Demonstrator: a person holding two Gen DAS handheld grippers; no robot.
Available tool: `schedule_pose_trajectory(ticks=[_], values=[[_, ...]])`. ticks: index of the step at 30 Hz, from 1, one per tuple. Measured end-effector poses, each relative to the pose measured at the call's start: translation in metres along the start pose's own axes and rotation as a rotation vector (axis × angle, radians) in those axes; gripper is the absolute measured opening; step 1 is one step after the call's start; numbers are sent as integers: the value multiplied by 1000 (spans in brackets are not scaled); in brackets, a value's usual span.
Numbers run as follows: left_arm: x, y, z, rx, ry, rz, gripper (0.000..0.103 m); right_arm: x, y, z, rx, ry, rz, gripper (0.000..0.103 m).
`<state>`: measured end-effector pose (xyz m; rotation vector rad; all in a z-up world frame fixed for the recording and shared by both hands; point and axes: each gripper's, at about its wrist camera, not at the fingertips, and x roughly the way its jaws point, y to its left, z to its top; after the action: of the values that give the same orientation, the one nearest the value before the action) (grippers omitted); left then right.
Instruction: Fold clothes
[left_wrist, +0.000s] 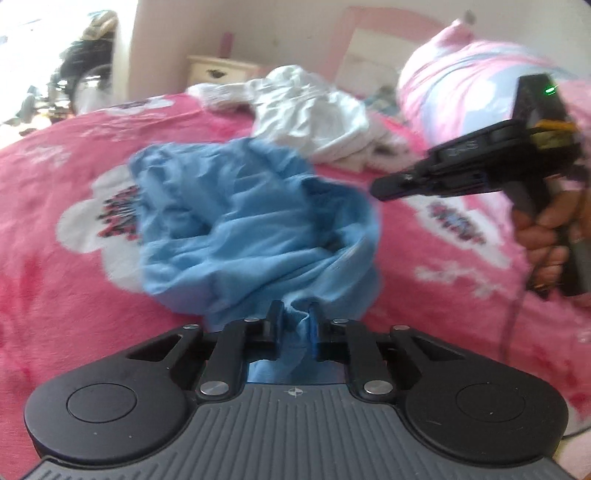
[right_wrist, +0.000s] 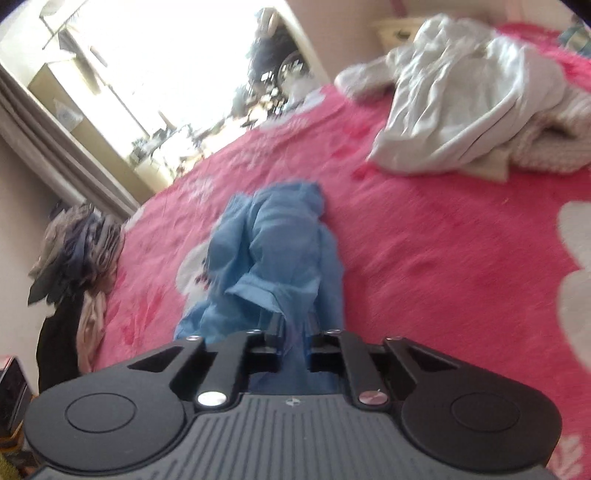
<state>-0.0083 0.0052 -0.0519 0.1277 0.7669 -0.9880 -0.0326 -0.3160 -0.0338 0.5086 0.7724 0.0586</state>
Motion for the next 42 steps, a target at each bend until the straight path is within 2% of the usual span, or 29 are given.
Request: schedule_pose_trajectory(ticks=[2, 5, 8, 12, 14, 16, 17, 21, 25, 29, 33, 42], values=[[0, -8, 1, 0, 1, -56, 8, -8, -7, 5, 13, -37, -12, 3], [8, -26, 1, 6, 28, -148, 6, -16, -15, 14, 28, -73, -18, 2], [20, -51, -4, 40, 58, -213, 6, -17, -19, 19, 43, -72, -11, 3], [27, -77, -9, 154, 86, -224, 8, -13, -16, 14, 28, -28, 17, 8], [16, -75, -5, 190, 51, -206, 11, -11, -13, 8, 7, -7, 17, 23], [5, -64, 5, 188, 20, -170, 18, -13, -13, 1, 3, -3, 17, 34], [-1, -58, 11, 187, 4, -150, 19, -13, -13, -2, 7, -1, 19, 37], [-3, -30, 39, 190, -57, -9, 28, -14, -18, -17, 29, 30, 29, 37], [29, -18, 62, 242, -60, 118, 29, -14, -21, -27, 57, 50, 43, 37], [62, -17, 78, 297, -14, 105, 29, -18, -23, -32, 73, 52, 53, 37], [77, -19, 76, 386, 17, 123, 29, -24, -26, -33, 86, 47, 55, 37], [84, -32, 80, 503, -25, 197, 29, -21, -22, -36, 76, 56, 66, 37]])
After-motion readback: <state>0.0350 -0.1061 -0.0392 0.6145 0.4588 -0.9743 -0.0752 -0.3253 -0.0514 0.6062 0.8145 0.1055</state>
